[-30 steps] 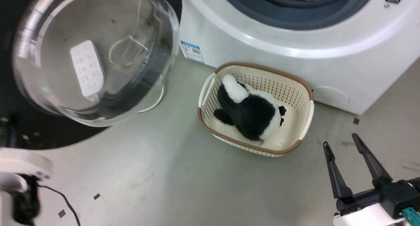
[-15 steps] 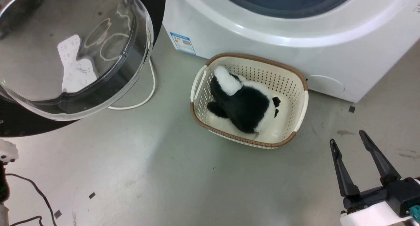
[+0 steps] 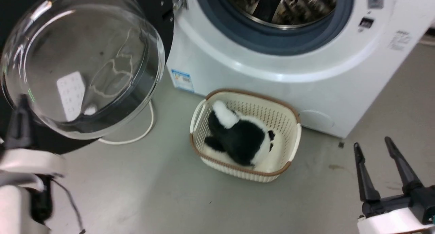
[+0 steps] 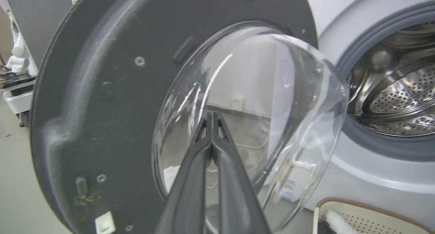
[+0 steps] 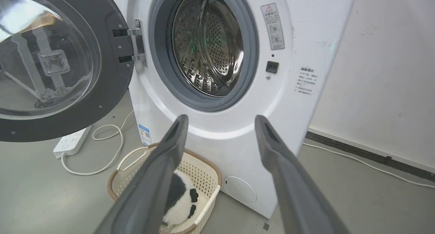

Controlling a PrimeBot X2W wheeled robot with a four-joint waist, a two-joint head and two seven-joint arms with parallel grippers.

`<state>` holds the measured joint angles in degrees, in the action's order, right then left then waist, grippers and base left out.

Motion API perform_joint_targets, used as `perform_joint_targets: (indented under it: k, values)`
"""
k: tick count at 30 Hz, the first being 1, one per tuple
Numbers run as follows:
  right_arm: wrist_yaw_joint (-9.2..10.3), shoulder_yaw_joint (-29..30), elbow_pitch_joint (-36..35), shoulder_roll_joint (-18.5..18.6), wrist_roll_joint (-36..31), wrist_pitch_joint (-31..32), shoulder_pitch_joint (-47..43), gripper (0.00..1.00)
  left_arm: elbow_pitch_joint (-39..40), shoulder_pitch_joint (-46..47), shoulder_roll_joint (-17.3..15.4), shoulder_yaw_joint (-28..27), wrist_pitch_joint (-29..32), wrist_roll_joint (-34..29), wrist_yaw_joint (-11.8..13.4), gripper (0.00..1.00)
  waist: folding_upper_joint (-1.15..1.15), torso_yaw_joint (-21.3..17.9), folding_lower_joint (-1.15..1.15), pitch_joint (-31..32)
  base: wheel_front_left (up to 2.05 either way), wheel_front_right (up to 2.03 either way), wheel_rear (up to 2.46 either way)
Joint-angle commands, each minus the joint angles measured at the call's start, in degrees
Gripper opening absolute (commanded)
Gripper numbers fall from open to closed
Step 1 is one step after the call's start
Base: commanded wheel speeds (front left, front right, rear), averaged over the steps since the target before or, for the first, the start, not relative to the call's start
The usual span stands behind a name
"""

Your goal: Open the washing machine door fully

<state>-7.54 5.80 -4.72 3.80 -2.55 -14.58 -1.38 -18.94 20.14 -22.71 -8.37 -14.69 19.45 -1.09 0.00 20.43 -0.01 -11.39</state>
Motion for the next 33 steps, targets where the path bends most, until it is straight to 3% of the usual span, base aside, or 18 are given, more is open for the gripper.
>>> perform_joint_targets:
  k: [1,8,12,13,14,15,20,33]
  values:
    - [0.05,1.10,-0.36,-0.58,-0.17,-0.37,1.04,1.00,3.89,-3.18,1.98,1.63,-0.28,-1.14,0.39,0.00,0.00,-2.41,0.01,3.86,0.00,0.00,0.00]
    - [0.05,3.68,-1.39,-0.89,2.01,-0.40,-0.40,1.00,12.64,-9.81,8.13,9.14,0.34,-4.09,1.22,0.00,0.00,-6.20,0.01,8.23,0.00,0.00,0.00]
    - [0.05,3.39,-1.20,-0.90,3.42,-0.40,-1.91,1.00,15.30,-13.49,10.74,11.68,0.77,-5.68,3.35,0.00,0.00,-8.51,0.01,10.22,0.00,0.00,0.00]
    - [0.05,3.28,-1.07,-0.90,3.82,-0.40,-2.41,1.00,15.50,-14.43,10.80,12.52,0.75,-6.69,3.69,0.22,0.00,-8.99,0.01,10.76,0.00,0.00,0.00]
    - [0.05,3.28,-1.07,-0.90,3.82,-0.40,-2.41,1.00,15.50,-14.43,10.80,12.52,0.75,-6.69,3.69,0.22,0.00,-8.99,0.01,10.76,0.00,0.00,0.00]
    - [0.05,2.61,-0.69,-0.91,4.46,-0.41,-3.45,1.00,15.70,-16.29,11.54,14.06,0.64,-8.29,4.64,1.00,0.00,-10.01,0.01,11.45,0.00,0.00,0.00]
    - [0.05,1.43,-0.50,-0.91,5.30,-0.41,-4.58,1.00,15.98,-19.90,13.94,15.71,0.25,-9.57,6.95,1.00,0.00,-12.50,0.01,12.17,0.00,0.00,0.00]
    - [0.05,0.27,0.08,-0.91,4.93,-0.41,-6.70,1.00,15.21,-24.18,15.52,19.28,-0.23,-12.80,8.93,1.00,0.00,-14.92,0.01,12.32,0.00,0.00,0.00]
